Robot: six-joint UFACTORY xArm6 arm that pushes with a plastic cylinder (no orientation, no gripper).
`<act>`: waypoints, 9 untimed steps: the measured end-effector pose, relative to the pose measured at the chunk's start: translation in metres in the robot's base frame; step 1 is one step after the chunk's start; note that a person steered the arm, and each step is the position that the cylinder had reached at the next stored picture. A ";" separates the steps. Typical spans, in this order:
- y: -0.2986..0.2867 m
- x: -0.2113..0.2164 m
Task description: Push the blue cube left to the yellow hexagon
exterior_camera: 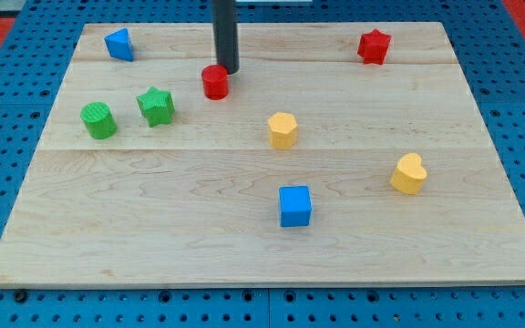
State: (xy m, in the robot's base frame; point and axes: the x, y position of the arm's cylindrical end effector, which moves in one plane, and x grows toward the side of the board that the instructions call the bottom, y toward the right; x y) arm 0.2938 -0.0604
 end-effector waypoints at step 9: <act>0.033 0.150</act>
State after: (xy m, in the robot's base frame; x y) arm 0.4441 -0.0271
